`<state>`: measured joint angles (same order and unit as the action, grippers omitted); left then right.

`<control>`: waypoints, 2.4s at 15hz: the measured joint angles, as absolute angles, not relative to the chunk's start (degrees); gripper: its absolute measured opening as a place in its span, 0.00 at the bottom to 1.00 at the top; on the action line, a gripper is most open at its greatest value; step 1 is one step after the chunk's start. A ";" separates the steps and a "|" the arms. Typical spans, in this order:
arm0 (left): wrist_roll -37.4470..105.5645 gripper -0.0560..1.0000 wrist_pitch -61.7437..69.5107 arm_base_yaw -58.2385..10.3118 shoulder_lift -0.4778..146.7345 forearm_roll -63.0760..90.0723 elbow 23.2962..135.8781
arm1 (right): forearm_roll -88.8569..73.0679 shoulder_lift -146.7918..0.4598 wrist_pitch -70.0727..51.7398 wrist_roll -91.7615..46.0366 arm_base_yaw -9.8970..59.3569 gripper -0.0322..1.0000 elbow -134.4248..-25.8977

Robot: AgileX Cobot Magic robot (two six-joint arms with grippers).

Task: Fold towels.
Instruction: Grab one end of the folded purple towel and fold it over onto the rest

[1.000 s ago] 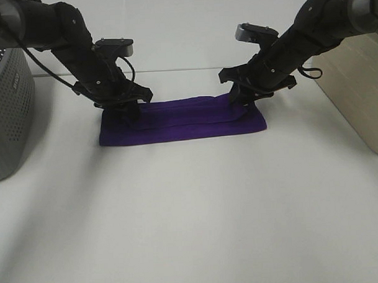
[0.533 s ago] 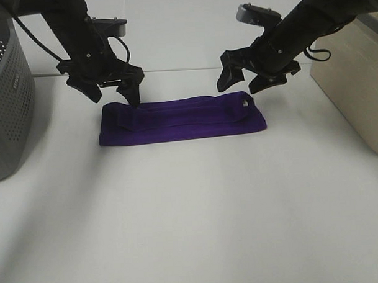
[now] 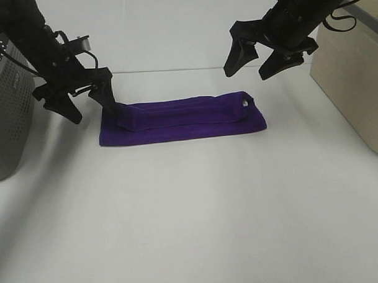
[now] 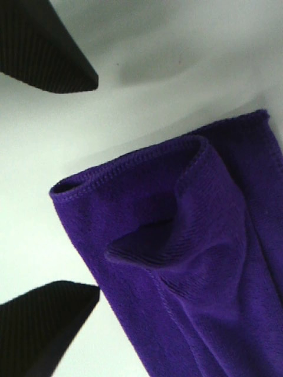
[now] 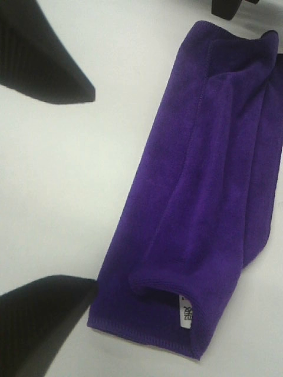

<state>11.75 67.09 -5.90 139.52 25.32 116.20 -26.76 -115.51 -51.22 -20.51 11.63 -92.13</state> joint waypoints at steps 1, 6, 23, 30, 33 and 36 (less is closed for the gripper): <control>12.78 0.81 67.09 -5.10 140.26 27.73 116.20 | -26.76 -115.16 -51.62 -20.51 11.63 0.79 -92.13; 17.02 0.81 65.49 -3.50 143.87 34.95 116.31 | -26.30 -114.99 -52.08 -20.51 11.63 0.79 -92.13; 16.50 0.09 59.36 -11.23 146.51 36.10 117.17 | -25.78 -114.76 -57.52 -19.37 11.63 0.79 -92.13; 18.45 0.09 65.32 -8.54 138.25 24.12 116.60 | -25.73 -114.76 -69.10 -18.96 11.63 0.79 -92.13; 21.83 0.09 65.49 -9.17 135.68 29.16 116.60 | -25.73 -114.76 -69.50 -18.96 11.63 0.79 -92.13; 24.24 0.09 58.38 -15.93 137.68 36.61 117.51 | -26.18 -114.31 -69.67 -18.96 11.63 0.79 -92.13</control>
